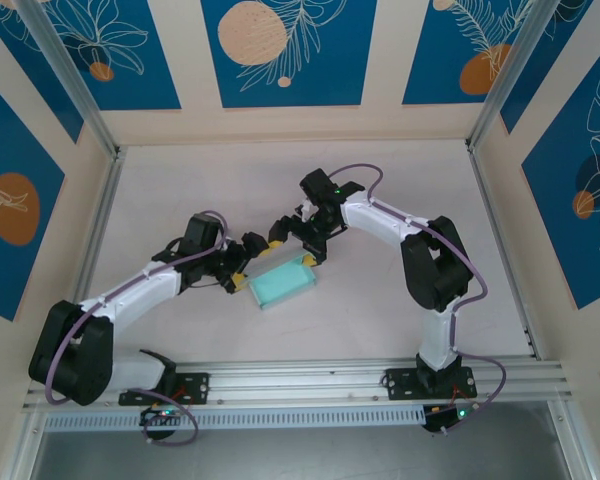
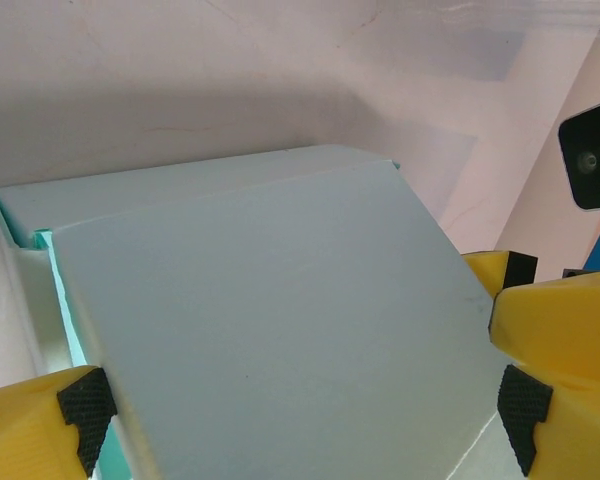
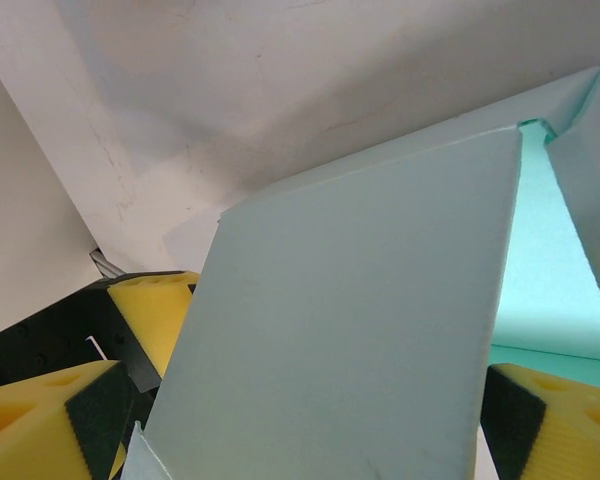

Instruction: Fold the paper box

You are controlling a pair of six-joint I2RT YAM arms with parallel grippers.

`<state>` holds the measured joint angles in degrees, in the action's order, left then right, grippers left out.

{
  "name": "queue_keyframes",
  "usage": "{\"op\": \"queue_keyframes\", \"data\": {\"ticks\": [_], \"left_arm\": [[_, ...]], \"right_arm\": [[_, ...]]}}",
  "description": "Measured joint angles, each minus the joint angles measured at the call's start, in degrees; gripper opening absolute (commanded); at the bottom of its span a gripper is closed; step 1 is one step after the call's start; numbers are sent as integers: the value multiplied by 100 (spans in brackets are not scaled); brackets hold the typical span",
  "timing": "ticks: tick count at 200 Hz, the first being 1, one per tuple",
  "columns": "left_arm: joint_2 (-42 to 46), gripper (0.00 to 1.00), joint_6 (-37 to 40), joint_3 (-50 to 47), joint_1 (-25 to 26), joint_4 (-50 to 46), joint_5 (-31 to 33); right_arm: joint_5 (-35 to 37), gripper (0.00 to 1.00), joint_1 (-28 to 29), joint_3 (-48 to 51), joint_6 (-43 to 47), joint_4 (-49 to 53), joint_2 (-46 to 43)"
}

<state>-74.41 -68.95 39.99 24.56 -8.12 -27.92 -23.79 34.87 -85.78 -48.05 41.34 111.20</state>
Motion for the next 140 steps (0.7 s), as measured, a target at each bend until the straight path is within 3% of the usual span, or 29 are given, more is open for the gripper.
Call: {"op": "queue_keyframes", "data": {"ticks": [17, 38, 105, 140], "left_arm": [[0, 100, 31, -4, 2, -4, 15], [20, 92, 214, 13, 17, -98, 72], [28, 73, 1576, 920, 81, -1368, 411], [-72, 70, 1932, 979, 118, -1515, 420]], "right_arm": [[4, 86, 0, 0, 9, -2, 2], [55, 84, 22, 0, 72, 83, 2], [286, 79, 155, 9, 433, 557, -4], [428, 78, 157, 131, 529, 562, -79]]}}
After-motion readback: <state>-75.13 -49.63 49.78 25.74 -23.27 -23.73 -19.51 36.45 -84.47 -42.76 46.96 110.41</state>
